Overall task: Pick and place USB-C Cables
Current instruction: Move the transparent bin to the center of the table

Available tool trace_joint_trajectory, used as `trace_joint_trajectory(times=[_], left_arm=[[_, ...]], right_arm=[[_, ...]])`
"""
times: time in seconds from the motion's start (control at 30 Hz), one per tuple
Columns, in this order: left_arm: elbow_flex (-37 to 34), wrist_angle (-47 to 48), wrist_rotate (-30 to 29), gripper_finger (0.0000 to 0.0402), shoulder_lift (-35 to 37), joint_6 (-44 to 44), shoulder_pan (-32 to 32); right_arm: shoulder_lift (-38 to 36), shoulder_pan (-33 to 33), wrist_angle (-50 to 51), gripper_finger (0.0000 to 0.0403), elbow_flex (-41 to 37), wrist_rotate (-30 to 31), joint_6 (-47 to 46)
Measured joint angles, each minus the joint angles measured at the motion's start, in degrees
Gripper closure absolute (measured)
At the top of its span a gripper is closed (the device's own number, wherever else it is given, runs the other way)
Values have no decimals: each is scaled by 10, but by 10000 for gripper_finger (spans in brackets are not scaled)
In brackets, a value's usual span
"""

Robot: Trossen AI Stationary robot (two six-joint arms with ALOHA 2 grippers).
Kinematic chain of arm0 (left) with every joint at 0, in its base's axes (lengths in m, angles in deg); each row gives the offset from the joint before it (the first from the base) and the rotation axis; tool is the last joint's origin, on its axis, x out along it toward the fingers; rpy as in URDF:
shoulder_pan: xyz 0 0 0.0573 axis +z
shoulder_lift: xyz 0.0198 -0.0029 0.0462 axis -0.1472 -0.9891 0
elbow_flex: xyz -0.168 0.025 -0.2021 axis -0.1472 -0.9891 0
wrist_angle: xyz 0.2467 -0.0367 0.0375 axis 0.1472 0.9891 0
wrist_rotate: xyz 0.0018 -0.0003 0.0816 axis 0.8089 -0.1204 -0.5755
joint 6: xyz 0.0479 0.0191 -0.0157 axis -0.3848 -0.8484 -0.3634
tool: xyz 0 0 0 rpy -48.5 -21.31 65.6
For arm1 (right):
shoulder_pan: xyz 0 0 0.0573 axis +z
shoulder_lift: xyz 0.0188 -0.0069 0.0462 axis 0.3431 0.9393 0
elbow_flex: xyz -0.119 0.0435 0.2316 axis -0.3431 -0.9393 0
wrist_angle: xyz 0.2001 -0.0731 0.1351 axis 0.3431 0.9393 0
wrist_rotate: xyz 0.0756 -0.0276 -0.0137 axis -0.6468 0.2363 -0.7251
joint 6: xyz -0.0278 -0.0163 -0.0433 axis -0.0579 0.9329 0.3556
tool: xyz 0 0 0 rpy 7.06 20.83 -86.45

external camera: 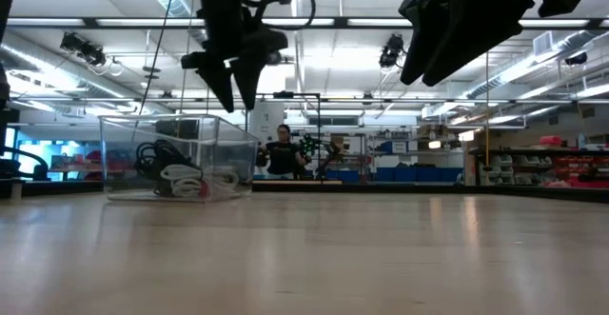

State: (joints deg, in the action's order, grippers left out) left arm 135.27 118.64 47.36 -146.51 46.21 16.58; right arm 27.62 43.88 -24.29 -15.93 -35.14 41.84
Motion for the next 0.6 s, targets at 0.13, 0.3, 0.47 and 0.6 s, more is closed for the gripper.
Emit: trace_joint_trajectory(times=[0.13, 0.3, 0.47, 0.6], left_arm=[[5, 0, 0, 187, -1, 15, 0], [5, -4, -1, 191, -29, 18, 1], [5, -7, -2, 191, -67, 16, 1], [4, -6, -3, 191, -94, 3, 4]], right_arm=[[0, 1, 1, 195, 0, 0, 0], [0, 0, 2, 195, 0, -9, -2], [0, 0, 5, 195, 0, -11, -2], [0, 0, 5, 195, 0, -11, -2]])
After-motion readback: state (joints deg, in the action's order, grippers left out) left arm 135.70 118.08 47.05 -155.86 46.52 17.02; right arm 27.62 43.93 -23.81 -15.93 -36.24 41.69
